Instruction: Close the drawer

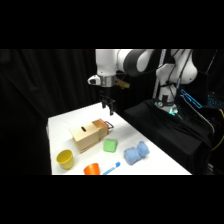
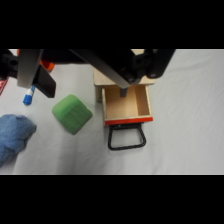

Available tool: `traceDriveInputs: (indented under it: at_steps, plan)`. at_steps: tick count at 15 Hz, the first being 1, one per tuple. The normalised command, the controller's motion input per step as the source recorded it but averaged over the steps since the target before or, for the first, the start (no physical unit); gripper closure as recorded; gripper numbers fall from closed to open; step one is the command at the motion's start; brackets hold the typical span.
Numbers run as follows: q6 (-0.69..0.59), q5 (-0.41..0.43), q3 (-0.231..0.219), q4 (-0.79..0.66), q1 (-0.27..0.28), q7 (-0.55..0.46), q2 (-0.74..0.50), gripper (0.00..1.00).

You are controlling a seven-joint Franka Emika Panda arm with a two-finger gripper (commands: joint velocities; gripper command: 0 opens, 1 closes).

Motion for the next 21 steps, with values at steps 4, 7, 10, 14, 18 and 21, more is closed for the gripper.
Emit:
traceDriveInputs:
  at_steps: [4, 7, 10, 14, 18, 21]
  plan:
    - [0.06, 0.021, 0.004, -0.10, -0.023, -0.03, -0.07, 0.00]
    - [0.16, 0.039, -0.025, -0.27, -0.049, -0.08, -0.21, 0.00]
    - [0.25, 0.035, -0.046, -0.34, -0.069, -0.12, -0.27, 0.00]
    - [0.39, 0.065, -0.058, -0.36, -0.075, -0.20, -0.25, 0.00]
    - [0.42, 0.202, -0.066, -0.28, -0.060, -0.34, -0.13, 0.00]
    - [0.39, 0.378, -0.062, -0.16, -0.033, -0.45, 0.03, 0.00]
